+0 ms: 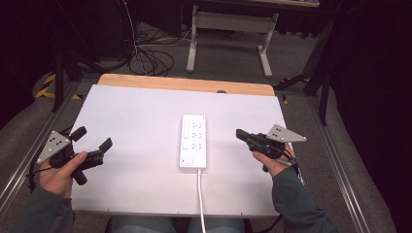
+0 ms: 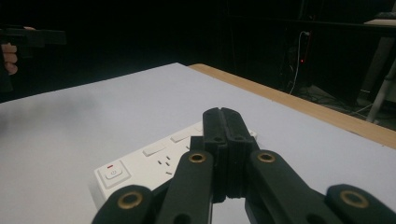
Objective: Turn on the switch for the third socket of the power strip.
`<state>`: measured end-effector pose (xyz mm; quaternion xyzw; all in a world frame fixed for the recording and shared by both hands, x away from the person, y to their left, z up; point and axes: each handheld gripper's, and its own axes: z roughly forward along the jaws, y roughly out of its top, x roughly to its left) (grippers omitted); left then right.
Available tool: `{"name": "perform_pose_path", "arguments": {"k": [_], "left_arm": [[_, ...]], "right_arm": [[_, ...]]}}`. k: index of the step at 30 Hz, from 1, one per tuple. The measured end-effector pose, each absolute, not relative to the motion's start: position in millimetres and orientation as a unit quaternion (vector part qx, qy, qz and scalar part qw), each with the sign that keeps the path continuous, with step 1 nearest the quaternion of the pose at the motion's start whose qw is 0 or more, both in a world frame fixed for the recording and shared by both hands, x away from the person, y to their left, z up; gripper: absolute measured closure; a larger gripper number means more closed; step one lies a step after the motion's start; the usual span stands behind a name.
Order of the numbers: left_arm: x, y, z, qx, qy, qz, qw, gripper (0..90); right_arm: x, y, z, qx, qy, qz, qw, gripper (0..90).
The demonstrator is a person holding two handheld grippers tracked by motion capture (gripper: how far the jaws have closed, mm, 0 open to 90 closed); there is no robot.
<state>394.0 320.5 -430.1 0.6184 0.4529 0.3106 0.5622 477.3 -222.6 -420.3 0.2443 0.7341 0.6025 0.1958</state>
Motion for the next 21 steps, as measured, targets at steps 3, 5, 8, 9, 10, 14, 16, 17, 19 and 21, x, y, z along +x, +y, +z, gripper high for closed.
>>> {"name": "perform_pose_path", "arguments": {"k": [3, 5, 8, 9, 10, 14, 16, 17, 19, 21], "left_arm": [[393.8, 320.1, -430.0, 0.619, 0.452, 0.310, 0.562, 0.6], [393.7, 319.9, -429.9, 0.619, 0.452, 0.311, 0.562, 0.6], [394.2, 320.3, -430.1, 0.620, 0.451, 0.311, 0.562, 0.6], [394.2, 320.3, -430.1, 0.620, 0.451, 0.311, 0.562, 0.6], [394.2, 320.3, -430.1, 0.620, 0.451, 0.311, 0.562, 0.6], [393.9, 320.1, -430.1, 0.619, 0.452, 0.311, 0.562, 0.6], [393.8, 320.0, -430.0, 0.619, 0.452, 0.311, 0.562, 0.6], [393.7, 320.0, -430.0, 0.620, 0.452, 0.311, 0.562, 0.6], [393.9, 320.0, -430.1, 0.619, 0.452, 0.311, 0.562, 0.6], [394.3, 320.1, -430.2, 0.619, 0.453, 0.311, 0.562, 0.6]], "right_arm": [[477.4, -223.8, -421.8, 0.249, 0.729, 0.606, 0.197, 68.9], [477.8, -223.9, -422.3, 0.263, 0.722, 0.605, 0.207, 47.0], [478.9, -224.3, -423.0, 0.265, 0.722, 0.607, 0.197, 23.2], [478.6, -224.3, -423.1, 0.260, 0.724, 0.609, 0.194, 15.6], [478.6, -224.6, -422.9, 0.251, 0.724, 0.612, 0.194, 11.6], [477.3, -225.7, -421.4, 0.249, 0.718, 0.619, 0.197, 6.3], [477.2, -226.4, -420.9, 0.247, 0.715, 0.622, 0.202, 5.4], [476.9, -226.9, -420.6, 0.249, 0.713, 0.623, 0.204, 5.2], [477.0, -227.4, -420.6, 0.249, 0.712, 0.624, 0.206, 5.2], [477.2, -227.6, -421.2, 0.247, 0.713, 0.624, 0.203, 5.2]]}}
